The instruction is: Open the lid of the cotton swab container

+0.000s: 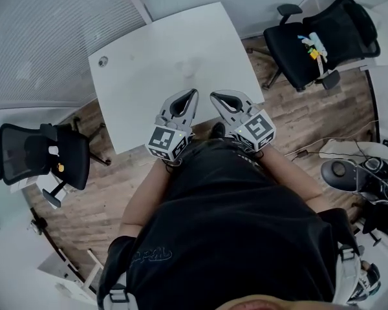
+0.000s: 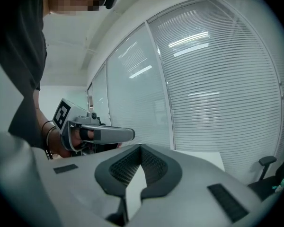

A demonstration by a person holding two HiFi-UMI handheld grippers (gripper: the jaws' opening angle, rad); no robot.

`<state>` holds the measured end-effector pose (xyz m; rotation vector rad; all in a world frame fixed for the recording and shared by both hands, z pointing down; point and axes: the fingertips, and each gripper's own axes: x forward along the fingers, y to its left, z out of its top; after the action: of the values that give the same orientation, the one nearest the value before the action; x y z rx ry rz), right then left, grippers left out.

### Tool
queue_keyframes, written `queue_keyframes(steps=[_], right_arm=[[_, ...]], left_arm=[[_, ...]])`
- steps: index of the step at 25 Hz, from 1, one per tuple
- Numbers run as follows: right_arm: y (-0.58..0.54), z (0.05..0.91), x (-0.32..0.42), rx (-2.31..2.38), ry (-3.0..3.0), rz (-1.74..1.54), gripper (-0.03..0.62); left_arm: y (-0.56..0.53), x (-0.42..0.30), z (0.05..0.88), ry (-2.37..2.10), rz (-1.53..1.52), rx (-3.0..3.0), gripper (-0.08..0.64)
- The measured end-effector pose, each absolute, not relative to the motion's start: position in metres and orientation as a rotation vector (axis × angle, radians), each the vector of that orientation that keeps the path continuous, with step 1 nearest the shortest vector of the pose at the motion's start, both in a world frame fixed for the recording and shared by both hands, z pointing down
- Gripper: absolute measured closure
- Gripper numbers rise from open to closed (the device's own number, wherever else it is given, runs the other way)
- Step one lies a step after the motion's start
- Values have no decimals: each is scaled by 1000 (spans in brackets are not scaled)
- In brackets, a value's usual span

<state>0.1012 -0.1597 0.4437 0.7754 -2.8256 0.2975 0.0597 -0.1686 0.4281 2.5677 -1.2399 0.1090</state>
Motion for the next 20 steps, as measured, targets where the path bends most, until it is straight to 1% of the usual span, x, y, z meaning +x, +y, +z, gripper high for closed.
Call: queue_keyframes(steps=[6, 16, 20], right_arm=[[-171, 450, 122, 731, -2853, 293, 571], [-181, 461, 117, 654, -2849, 297, 571], [-185, 459, 106, 617, -2857, 274, 571]], left_arm=[[-172, 72, 428, -1343, 68, 2548, 545], [-183, 68, 446, -1426, 115, 2497, 542], [-192, 63, 459, -1437, 134, 2477, 503]])
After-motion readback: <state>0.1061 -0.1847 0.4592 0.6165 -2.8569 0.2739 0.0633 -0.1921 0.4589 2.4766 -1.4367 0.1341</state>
